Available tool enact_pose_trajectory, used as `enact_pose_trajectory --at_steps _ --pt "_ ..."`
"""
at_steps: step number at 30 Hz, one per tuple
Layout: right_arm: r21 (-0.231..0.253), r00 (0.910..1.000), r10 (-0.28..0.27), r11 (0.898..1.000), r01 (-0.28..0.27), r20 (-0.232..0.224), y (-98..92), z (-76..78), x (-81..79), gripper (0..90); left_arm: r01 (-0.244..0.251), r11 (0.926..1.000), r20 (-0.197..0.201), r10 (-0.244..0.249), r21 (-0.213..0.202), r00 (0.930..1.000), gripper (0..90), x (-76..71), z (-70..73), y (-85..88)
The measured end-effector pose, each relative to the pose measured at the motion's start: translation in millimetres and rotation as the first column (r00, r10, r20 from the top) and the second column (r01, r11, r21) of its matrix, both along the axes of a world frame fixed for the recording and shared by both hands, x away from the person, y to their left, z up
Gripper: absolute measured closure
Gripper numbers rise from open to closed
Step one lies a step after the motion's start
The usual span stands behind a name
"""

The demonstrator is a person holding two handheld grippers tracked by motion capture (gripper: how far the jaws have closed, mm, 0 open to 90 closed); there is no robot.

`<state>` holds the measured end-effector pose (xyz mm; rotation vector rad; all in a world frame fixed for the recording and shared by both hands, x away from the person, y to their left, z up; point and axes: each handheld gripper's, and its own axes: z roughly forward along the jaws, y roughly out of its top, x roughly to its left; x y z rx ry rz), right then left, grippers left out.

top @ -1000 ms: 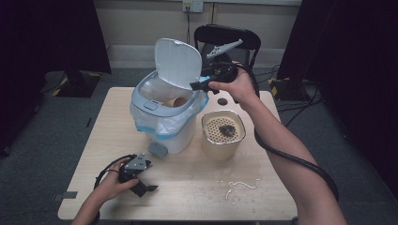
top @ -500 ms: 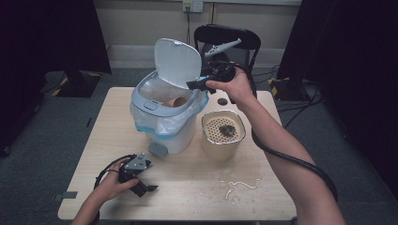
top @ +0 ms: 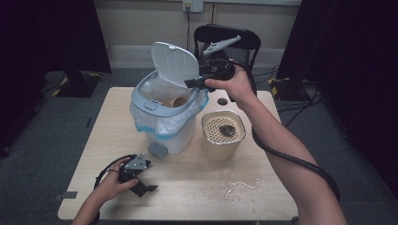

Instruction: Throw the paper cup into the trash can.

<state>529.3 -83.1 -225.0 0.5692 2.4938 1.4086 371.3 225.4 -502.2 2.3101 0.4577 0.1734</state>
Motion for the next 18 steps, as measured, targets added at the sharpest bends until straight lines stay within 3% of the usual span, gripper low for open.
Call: enact_pose_trajectory --at_steps 10,18 --pt "-0.025 0.9981 0.058 0.998 -0.057 0.02 8.2 0.3 -11.6 22.2 -0.001 1.0 -0.001 0.001 -0.002 1.0 0.0 -0.1 -0.1 -0.1" --pt "-0.017 0.9963 0.081 0.997 -0.081 0.029 16.4 4.1 -19.9 19.9 0.0 1.0 0.001 0.0 -0.01 1.0 0.0 -0.1 -0.6 -0.2"
